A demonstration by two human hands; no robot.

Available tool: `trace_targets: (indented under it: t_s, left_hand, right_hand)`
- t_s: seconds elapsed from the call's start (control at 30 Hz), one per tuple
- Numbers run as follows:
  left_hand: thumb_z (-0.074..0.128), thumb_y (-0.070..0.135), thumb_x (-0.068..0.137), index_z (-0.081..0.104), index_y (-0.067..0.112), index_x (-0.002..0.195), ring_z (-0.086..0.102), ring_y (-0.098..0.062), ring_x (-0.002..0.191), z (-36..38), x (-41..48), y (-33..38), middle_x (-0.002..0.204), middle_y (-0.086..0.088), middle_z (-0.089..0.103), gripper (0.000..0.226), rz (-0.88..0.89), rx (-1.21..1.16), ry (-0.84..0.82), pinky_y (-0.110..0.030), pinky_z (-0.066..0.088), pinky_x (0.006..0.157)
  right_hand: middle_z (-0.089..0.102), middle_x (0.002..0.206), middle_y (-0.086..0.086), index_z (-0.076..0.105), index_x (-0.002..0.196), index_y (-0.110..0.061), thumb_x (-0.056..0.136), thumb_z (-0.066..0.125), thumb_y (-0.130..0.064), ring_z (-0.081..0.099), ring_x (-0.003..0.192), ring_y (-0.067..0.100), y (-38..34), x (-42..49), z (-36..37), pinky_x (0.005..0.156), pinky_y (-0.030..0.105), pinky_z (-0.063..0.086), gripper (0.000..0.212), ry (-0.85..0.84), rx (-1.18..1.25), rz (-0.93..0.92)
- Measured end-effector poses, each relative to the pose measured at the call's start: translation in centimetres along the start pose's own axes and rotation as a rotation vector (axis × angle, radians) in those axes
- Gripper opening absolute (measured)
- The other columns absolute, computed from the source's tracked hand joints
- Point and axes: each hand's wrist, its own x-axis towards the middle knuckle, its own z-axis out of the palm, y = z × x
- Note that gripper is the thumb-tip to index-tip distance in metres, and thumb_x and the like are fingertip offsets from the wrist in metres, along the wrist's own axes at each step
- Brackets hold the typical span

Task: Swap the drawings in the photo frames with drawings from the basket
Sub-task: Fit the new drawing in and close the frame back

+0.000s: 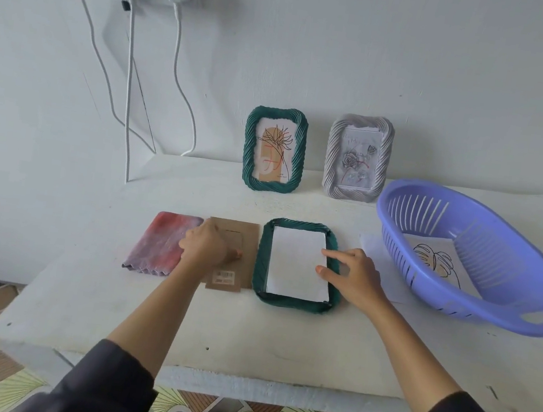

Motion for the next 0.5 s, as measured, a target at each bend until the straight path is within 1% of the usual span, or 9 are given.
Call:
trace_targets:
  t_s: [0.07,0.13,0.2,0.27,0.33,0.37,0.43,0.47,0.5]
  left_hand:
    - [0.078,0.03,0.071,0.052,0.012,0.119,0.052,-0.029,0.113,-0.7,0.4,-0.6,0.123,-0.012,0.056,0.057,0.029,-0.134,0.005,-0.041,0.046,0.095]
    - [0.08,0.019,0.07,0.058,0.011,0.114,0.056,-0.029,0.107,-1.7,0.8,-1.0,0.121,-0.013,0.057,0.051,0.001,-0.314,0.015,-0.04,0.05,0.092]
    - [0.079,0.01,0.07,0.059,0.011,0.117,0.057,-0.031,0.108,-2.7,1.1,-1.0,0.124,-0.016,0.057,0.051,-0.019,-0.453,0.079,-0.038,0.05,0.09]
    - [0.077,0.006,0.071,0.059,0.012,0.12,0.057,-0.032,0.109,-3.7,1.3,-0.6,0.126,-0.016,0.057,0.052,0.007,-0.556,0.154,-0.039,0.05,0.091]
    - [0.076,0.005,0.072,0.059,0.013,0.121,0.06,-0.031,0.104,-4.4,0.9,0.3,0.124,-0.014,0.058,0.052,0.053,-0.685,0.17,-0.038,0.053,0.086]
    - [0.076,0.004,0.071,0.059,0.012,0.12,0.063,-0.03,0.095,-4.5,0.4,1.0,0.12,-0.014,0.06,0.052,0.07,-0.777,0.14,-0.036,0.055,0.077]
    - [0.075,0.001,0.072,0.059,0.01,0.119,0.063,-0.026,0.079,-3.9,-1.1,2.6,0.111,-0.015,0.061,0.051,0.079,-0.949,0.009,-0.031,0.055,0.058]
    - [0.074,0.0,0.072,0.058,0.01,0.119,0.063,-0.026,0.076,-3.2,-2.0,3.5,0.111,-0.017,0.061,0.051,0.071,-0.999,-0.073,-0.032,0.054,0.055]
    - [0.074,0.0,0.073,0.057,0.011,0.12,0.063,-0.026,0.074,-2.4,-2.8,4.2,0.112,-0.018,0.061,0.051,0.06,-1.016,-0.148,-0.034,0.054,0.056]
  right_hand:
    - [0.05,0.119,0.002,0.059,0.118,-0.038,0.078,0.066,-0.046,0.049,0.113,0.019,0.0,0.0,0.0,0.097,0.036,0.037,0.041,0.008,0.019,0.006]
    - [0.051,0.118,0.001,0.058,0.119,-0.039,0.078,0.065,-0.046,0.05,0.111,0.019,0.0,0.0,0.0,0.095,0.035,0.037,0.042,0.013,0.028,0.008]
    - [0.051,0.116,0.001,0.057,0.12,-0.04,0.079,0.064,-0.046,0.05,0.106,0.017,0.0,0.0,0.1,0.09,0.032,0.036,0.042,0.013,0.029,0.009]
    - [0.051,0.114,0.001,0.055,0.121,-0.041,0.08,0.062,-0.046,0.048,0.1,0.015,0.0,-0.1,0.0,0.085,0.03,0.034,0.042,0.005,0.035,0.013]
    - [0.051,0.111,0.002,0.055,0.122,-0.04,0.081,0.061,-0.046,0.05,0.102,0.018,-0.1,0.0,-0.1,0.086,0.031,0.034,0.042,0.013,0.049,0.016]
    - [0.051,0.111,0.004,0.054,0.123,-0.039,0.082,0.061,-0.045,0.05,0.106,0.02,-0.3,0.0,-0.1,0.089,0.034,0.036,0.042,0.032,0.055,0.014]
    - [0.054,0.115,0.005,0.055,0.124,-0.035,0.085,0.058,-0.044,0.049,0.114,0.022,-0.8,-0.1,-0.1,0.095,0.038,0.037,0.041,0.096,0.069,-0.007]
    - [0.056,0.116,0.003,0.055,0.124,-0.032,0.087,0.055,-0.043,0.05,0.114,0.021,-1.3,-0.1,-0.2,0.098,0.04,0.037,0.039,0.116,0.109,-0.014]
    - [0.059,0.111,0.0,0.056,0.124,-0.029,0.089,0.052,-0.041,0.053,0.111,0.019,-1.7,-0.2,-0.3,0.099,0.039,0.039,0.037,0.105,0.199,-0.009]
